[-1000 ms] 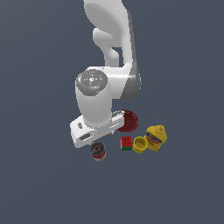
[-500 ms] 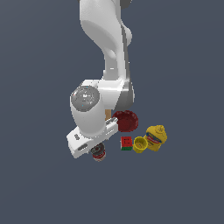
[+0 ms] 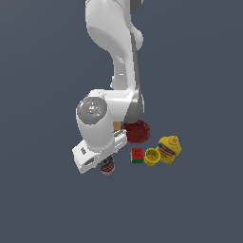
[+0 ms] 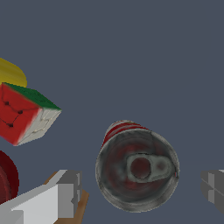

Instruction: Pick up a designated object from a clutter of objects.

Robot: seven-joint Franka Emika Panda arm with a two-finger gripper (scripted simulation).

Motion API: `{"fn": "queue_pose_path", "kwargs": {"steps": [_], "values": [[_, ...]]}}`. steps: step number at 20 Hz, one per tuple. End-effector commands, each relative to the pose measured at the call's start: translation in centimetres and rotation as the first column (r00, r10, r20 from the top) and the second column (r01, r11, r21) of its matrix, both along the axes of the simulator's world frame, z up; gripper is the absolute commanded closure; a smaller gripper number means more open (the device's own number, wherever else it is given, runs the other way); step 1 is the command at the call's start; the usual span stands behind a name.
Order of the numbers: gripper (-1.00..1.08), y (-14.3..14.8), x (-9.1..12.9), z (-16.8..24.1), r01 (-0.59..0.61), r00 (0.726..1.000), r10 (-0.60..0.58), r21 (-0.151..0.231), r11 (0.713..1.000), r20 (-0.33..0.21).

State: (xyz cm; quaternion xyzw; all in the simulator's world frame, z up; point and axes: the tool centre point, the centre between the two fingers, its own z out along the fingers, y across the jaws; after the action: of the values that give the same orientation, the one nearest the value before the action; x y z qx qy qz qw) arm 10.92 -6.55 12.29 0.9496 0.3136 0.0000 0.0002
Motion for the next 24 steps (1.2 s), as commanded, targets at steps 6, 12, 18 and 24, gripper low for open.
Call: {"fn": "queue_pose_path", "kwargs": {"steps": [6, 12, 18, 24], "values": [[-0.92, 0.0, -0.1, -3.5, -0.003, 1.000, 0.003, 0.000, 1.000, 0.000], [-0.92, 0.0, 0.0, -4.6, -0.004, 1.000, 0.004, 0.000, 1.000, 0.000], [1.08, 0.0, 0.0, -4.5, -0.004, 1.000, 0.004, 0.000, 1.000, 0.000], [1.08, 0.0, 0.0, -4.5, -0.003, 1.000, 0.003, 0.000, 1.000, 0.000]]}}
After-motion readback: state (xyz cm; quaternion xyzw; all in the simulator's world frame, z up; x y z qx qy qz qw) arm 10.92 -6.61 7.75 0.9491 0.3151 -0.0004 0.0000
